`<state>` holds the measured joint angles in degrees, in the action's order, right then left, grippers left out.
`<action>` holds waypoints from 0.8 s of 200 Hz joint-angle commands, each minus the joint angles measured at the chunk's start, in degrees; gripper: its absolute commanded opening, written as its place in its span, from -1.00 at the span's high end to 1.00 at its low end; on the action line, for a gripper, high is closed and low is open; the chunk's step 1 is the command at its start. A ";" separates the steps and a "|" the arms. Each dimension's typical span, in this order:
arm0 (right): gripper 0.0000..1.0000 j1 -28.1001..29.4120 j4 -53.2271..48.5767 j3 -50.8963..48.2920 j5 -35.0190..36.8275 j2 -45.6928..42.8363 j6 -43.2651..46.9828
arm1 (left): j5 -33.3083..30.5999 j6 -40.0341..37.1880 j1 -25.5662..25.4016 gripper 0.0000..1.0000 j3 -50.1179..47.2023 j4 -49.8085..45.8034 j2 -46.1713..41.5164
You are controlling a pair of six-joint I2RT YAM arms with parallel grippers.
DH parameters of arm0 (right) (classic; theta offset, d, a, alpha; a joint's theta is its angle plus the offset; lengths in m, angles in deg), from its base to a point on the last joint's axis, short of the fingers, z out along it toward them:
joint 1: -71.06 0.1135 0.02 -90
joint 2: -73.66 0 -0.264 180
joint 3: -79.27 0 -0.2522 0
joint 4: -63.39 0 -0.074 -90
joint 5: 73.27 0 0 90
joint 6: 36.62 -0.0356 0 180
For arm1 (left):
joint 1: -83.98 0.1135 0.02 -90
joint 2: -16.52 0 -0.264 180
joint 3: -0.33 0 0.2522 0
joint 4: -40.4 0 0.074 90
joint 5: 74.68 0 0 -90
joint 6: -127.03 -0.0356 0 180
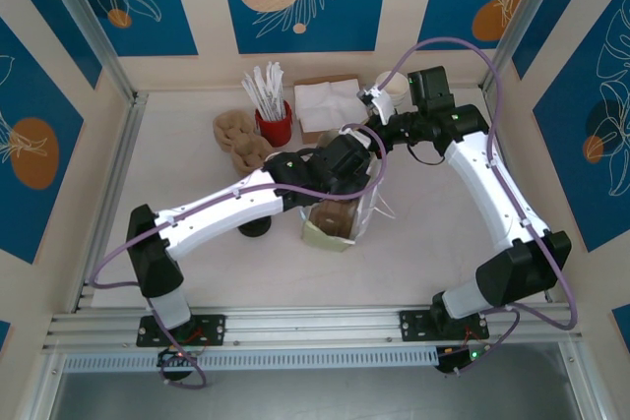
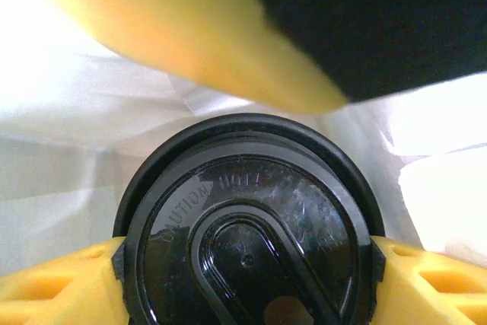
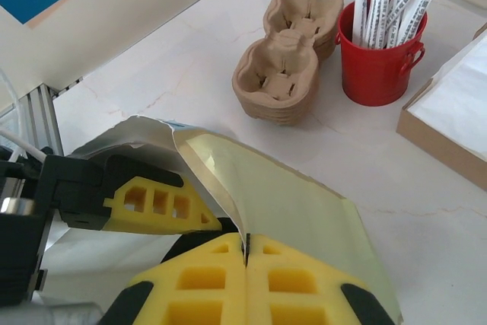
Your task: Pack the takeout coffee
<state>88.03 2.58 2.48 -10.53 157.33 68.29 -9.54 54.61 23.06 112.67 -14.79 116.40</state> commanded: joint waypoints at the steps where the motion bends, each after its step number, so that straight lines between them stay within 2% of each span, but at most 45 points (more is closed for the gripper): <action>1: 1.00 1.08 0.38 -0.05 -4.15 -2.99 -0.76 | -1.78 0.44 0.51 -0.43 -0.88 -2.48 -0.78; 36: 1.00 0.89 0.23 0.64 -4.05 -2.80 -1.53 | -2.92 1.65 1.08 -0.44 -3.32 -1.35 -2.99; 160: 1.00 0.88 1.90 1.70 -5.56 -0.79 -4.56 | -3.09 1.13 2.95 -0.47 -2.94 3.59 1.19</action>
<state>87.88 4.81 2.48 -10.34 156.79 65.34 -11.35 55.09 24.19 110.29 -13.98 115.26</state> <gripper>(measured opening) 0.061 0.729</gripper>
